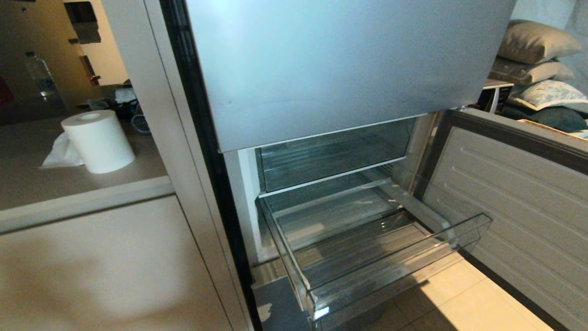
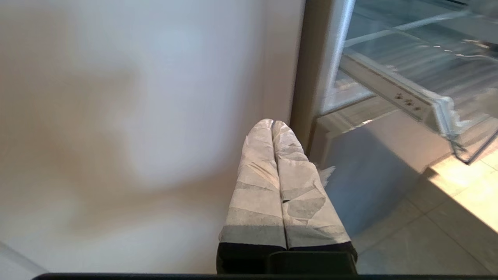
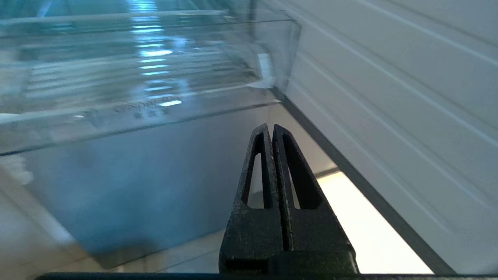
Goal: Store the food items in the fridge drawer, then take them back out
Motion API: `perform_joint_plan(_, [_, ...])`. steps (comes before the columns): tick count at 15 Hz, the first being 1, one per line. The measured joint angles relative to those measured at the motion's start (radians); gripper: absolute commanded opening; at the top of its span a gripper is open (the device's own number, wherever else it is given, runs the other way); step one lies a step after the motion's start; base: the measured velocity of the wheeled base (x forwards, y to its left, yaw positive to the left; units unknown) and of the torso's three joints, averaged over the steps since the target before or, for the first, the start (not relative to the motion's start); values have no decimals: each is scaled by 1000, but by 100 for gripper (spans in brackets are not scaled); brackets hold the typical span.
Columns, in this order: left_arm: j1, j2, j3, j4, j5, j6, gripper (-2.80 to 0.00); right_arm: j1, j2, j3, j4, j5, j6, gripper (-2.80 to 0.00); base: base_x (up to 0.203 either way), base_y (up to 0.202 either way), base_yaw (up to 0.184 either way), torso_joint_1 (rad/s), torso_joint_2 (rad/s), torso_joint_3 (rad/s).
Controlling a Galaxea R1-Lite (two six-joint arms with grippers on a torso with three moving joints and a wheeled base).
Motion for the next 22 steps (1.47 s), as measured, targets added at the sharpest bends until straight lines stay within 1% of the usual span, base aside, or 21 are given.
perform_joint_plan(3, [0, 0, 0, 0, 0, -1, -280, 0, 0, -5, 1, 7, -21, -280, 0, 0, 0, 0, 0, 0])
perform_joint_plan(4, [0, 0, 0, 1, 0, -1, -280, 0, 6, -26, 29, 10, -27, -280, 0, 0, 0, 0, 0, 0])
perform_joint_plan(6, [0, 0, 0, 0, 0, -1, -280, 0, 64, -124, 96, 26, -18, -280, 0, 0, 0, 0, 0, 0])
perform_joint_plan(7, [0, 0, 0, 0, 0, -2, -280, 1, 118, -180, 138, 47, -3, -280, 0, 0, 0, 0, 0, 0])
perform_joint_plan(9, [0, 0, 0, 0, 0, -2, -280, 3, 279, -293, 206, 112, 43, -280, 0, 0, 0, 0, 0, 0])
perform_joint_plan(11, [0, 0, 0, 0, 0, -2, -280, 3, 471, -398, 239, 180, 83, -280, 0, 0, 0, 0, 0, 0])
perform_joint_plan(16, [0, 0, 0, 0, 0, -2, -280, 7, 970, -586, 260, 309, 114, -280, 0, 0, 0, 0, 0, 0])
perform_joint_plan(19, [0, 0, 0, 0, 0, -2, -280, 23, 1240, -659, 245, 351, 112, -280, 0, 0, 0, 0, 0, 0])
perform_joint_plan(22, [0, 0, 0, 0, 0, -1, -280, 60, 1433, -695, 177, 360, 112, -280, 0, 0, 0, 0, 0, 0])
